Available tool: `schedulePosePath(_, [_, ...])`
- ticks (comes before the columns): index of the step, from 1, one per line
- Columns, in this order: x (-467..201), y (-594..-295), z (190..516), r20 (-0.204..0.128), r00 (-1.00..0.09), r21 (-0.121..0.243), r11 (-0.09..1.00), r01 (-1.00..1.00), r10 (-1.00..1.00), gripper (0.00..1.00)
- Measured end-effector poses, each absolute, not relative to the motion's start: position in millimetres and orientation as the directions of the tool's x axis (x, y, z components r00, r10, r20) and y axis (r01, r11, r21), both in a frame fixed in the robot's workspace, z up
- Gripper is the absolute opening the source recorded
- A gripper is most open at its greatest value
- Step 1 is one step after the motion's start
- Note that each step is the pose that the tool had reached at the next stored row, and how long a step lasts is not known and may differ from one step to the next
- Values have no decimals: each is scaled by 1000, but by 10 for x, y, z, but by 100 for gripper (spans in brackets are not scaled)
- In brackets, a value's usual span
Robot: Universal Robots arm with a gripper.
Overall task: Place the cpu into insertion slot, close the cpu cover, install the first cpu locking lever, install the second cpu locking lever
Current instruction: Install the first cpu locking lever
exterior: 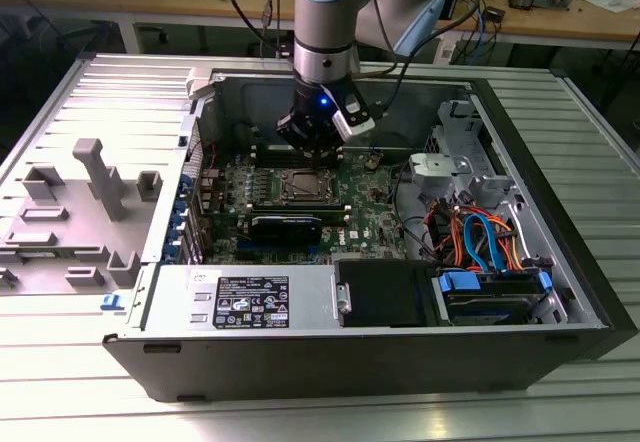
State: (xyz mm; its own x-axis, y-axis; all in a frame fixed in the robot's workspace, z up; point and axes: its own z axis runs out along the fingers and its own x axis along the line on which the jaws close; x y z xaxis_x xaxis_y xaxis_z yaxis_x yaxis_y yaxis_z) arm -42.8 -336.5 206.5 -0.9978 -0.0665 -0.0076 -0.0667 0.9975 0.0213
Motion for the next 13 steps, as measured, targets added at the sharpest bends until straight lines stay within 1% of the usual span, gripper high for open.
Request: schedulePosePath(13, [-425,-3362,2077,-8,-998,21,998,-67,-67,11])
